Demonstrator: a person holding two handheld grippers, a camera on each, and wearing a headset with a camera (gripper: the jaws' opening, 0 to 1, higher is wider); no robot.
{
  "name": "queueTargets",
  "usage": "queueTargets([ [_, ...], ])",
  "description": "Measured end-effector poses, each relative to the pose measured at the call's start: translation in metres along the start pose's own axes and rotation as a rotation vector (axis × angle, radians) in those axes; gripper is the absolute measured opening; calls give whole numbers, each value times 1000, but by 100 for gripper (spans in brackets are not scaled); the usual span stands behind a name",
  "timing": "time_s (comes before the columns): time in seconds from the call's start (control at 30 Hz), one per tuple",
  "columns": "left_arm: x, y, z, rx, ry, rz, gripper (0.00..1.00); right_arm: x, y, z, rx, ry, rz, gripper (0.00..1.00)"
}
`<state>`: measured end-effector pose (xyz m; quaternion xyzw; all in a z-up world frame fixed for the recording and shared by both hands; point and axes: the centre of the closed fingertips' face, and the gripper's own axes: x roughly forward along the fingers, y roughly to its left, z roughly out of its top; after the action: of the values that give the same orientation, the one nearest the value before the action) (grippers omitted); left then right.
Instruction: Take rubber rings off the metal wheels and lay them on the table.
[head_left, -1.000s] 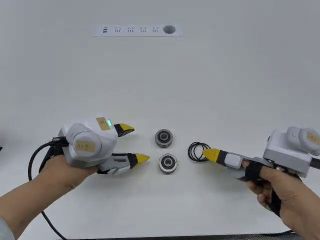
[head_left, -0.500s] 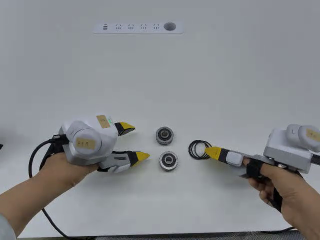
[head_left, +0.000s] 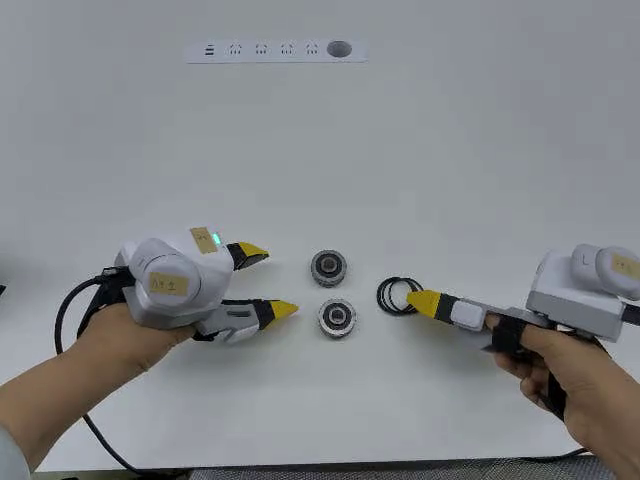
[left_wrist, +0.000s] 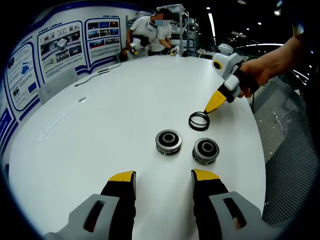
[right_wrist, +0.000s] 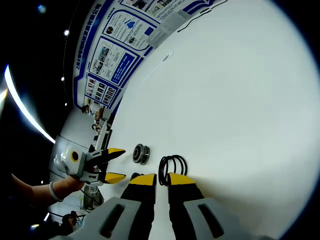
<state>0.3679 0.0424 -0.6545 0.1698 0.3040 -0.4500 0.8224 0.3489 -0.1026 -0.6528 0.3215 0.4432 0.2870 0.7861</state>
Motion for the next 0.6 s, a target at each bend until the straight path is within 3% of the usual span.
queueTargets([
  [0.4,-5,0,-1,-12,-2,5,46,-7,2,-3,-47,7,3,15],
  [0.6,-9,-1,-2,-24,-11,4,46,-11,7,-4,-118,12,20,24],
])
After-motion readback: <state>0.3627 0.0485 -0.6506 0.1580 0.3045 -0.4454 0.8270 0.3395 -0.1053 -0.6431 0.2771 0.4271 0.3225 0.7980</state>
